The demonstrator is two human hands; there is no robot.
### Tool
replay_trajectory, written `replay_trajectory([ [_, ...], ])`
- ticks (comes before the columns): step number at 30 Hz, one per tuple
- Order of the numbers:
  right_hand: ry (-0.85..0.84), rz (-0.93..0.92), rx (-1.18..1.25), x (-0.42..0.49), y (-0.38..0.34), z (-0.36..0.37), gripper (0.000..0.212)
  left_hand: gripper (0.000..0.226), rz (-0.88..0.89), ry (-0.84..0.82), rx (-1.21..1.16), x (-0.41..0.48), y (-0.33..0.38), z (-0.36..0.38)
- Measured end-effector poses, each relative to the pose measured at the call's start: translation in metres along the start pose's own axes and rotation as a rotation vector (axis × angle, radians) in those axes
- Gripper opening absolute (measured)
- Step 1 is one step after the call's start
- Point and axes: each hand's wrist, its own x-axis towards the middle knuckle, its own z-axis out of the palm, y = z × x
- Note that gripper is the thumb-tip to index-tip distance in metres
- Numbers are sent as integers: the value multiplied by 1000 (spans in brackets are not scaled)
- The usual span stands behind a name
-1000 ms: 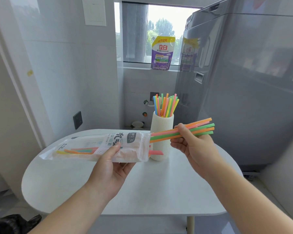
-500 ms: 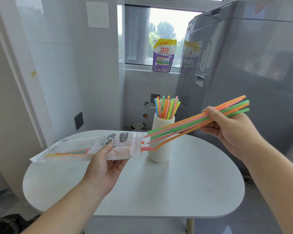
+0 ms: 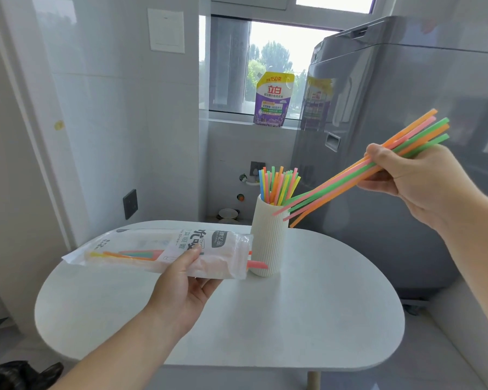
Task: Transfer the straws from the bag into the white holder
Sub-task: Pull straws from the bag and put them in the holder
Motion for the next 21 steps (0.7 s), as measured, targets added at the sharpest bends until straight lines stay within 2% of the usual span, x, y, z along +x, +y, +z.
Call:
replay_trajectory([
  [13, 52, -44, -134, 24, -20, 31, 21, 30, -12, -10, -8, -1, -2, 1],
  [21, 94, -51, -159, 37, -26, 46, 23, 26, -15, -13, -12, 0, 0, 0],
])
